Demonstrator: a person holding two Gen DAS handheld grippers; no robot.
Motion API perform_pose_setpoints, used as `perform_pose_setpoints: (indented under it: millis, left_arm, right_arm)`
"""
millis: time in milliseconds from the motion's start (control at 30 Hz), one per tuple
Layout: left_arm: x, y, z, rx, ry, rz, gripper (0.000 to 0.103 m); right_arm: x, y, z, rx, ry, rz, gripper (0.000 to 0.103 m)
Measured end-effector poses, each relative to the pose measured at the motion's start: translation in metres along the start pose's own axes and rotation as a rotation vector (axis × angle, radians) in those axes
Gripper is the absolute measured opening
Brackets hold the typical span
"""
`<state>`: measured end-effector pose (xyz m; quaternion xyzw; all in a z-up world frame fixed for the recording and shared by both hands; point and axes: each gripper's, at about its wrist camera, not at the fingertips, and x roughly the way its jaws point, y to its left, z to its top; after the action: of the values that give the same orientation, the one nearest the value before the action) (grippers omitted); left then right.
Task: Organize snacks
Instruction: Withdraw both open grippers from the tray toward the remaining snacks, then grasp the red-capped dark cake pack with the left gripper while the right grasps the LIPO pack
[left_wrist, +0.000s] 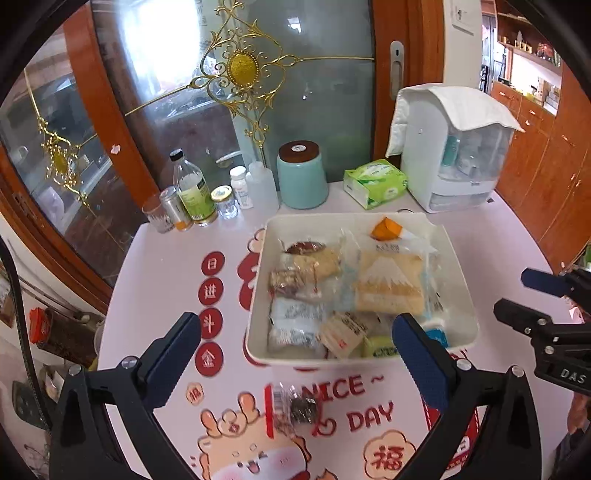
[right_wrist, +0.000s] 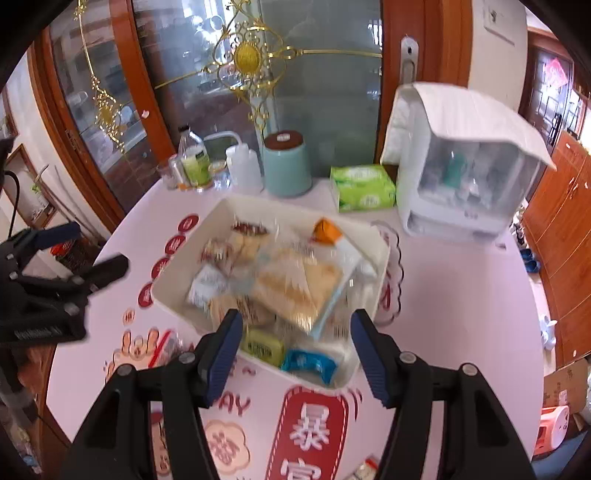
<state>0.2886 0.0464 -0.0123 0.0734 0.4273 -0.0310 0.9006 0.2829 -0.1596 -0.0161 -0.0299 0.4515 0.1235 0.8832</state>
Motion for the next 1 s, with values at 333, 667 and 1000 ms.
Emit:
perform_pose_setpoints:
  millis: [333, 667, 1000]
  left_arm:
    - [-0.007, -0.016, -0.099, -0.03, 0.036, -0.04, 0.103]
    - [0.042, -0.019, -0.199, -0.132, 0.195, -0.022, 0.103]
    - [0.051, -0.023, -0.227, -0.172, 0.246, 0.005, 0.103]
  right_arm:
    - [0.006, -0.034, -0.109, -0.015, 0.115, 0.0, 0.062]
    - [0.033, -0.072, -0.211, 0.213, 0.264, -0.013, 0.062]
    - [0.049, -0.091, -0.234, 0.485, 0.255, -0.028, 0.062]
